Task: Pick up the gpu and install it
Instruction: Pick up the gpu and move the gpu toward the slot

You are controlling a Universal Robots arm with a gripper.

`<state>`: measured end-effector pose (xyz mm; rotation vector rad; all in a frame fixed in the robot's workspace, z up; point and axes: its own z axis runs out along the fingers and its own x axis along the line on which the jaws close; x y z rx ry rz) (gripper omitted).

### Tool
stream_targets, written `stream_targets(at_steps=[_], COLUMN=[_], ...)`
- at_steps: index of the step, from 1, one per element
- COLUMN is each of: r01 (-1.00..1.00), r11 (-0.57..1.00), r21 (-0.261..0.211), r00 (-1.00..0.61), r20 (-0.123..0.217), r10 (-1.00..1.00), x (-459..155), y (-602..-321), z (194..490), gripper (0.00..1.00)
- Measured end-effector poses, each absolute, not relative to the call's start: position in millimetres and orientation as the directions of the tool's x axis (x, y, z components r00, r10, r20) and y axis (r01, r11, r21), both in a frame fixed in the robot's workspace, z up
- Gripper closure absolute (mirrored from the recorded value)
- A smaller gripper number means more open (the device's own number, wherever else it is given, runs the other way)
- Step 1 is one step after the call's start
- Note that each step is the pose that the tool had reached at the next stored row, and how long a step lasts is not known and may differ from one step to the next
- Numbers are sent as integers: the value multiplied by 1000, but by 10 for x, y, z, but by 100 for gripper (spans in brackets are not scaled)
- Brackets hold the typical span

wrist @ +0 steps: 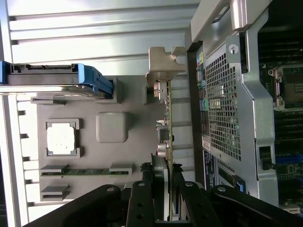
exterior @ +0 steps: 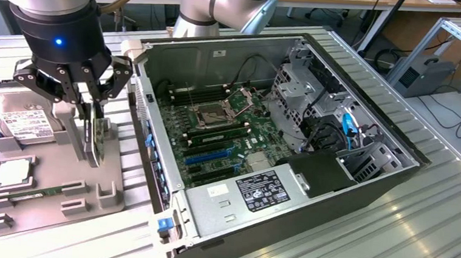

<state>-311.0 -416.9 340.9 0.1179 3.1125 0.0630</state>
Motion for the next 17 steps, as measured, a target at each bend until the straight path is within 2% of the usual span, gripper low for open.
stream_targets(at_steps=[17], r01=[75], r11=[996], r21=[41], r00=[-997], r20=[-25], r10=[76], x=[-3110], y=[-4169], z=[3447], gripper=[73])
